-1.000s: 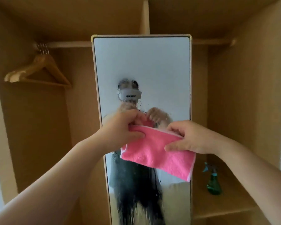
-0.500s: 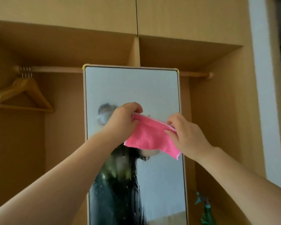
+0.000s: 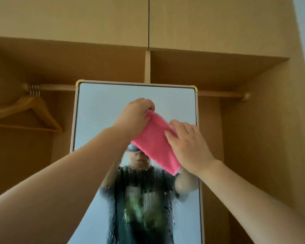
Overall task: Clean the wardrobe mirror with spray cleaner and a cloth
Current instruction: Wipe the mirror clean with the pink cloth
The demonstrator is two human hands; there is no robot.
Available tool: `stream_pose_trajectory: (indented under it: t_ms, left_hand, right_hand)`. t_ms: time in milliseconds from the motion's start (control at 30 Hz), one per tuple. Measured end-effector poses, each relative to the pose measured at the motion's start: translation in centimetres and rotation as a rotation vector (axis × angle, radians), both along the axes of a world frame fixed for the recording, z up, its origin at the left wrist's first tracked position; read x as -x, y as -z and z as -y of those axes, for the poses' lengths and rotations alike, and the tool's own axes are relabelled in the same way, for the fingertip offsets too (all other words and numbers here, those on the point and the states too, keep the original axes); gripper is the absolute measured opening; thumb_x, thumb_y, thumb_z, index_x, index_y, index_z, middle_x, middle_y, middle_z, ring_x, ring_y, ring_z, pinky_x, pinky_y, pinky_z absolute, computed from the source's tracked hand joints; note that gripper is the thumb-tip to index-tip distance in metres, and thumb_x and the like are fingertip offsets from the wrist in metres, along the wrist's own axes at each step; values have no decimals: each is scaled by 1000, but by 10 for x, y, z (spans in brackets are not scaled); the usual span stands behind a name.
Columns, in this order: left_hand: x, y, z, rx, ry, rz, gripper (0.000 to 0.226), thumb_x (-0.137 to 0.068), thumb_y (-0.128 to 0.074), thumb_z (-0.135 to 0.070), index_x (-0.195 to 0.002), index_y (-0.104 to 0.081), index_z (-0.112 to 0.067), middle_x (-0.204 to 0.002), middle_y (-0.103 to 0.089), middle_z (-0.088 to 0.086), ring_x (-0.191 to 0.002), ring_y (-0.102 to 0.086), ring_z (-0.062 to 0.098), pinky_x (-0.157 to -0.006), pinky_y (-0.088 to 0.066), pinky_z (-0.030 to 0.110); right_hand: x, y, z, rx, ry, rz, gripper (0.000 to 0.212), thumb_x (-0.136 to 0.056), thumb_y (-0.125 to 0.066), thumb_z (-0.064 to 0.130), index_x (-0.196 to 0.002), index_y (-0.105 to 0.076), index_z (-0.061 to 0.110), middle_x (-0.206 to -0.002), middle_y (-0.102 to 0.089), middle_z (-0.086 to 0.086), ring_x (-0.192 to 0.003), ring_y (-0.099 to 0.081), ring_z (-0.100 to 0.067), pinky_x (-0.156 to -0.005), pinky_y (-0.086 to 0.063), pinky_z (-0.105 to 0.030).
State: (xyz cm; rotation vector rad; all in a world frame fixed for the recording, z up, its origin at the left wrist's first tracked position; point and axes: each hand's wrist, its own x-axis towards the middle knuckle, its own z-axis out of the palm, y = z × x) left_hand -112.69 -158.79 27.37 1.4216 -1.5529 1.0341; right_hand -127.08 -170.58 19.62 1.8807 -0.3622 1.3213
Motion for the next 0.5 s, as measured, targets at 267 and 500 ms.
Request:
stream_pose_trajectory:
  t_ms: [267, 500]
  left_hand:
    - [-9, -3, -7, 120, -150, 46, 26, -84, -68, -22, -110, -64, -20, -114, -61, -1, -109, -48, 20, -87, -34, 29]
    - [-31, 6, -35, 145, -164, 42, 20, -86, -66, -28, -105, -64, -21, -109, -61, -2, -104, -50, 20, -81, -32, 27]
  right_hand:
    - [-20, 6, 3, 113, -106, -286, 62, -82, -67, 8, -140, -46, 1, -150, -39, -19, -137, -40, -33, -113, -22, -46]
    - [-30, 6, 1, 16, -108, -346, 57, -89, -47, 13, -145, -40, 6, -152, -36, -17, -142, -31, -33, -114, -21, -49]
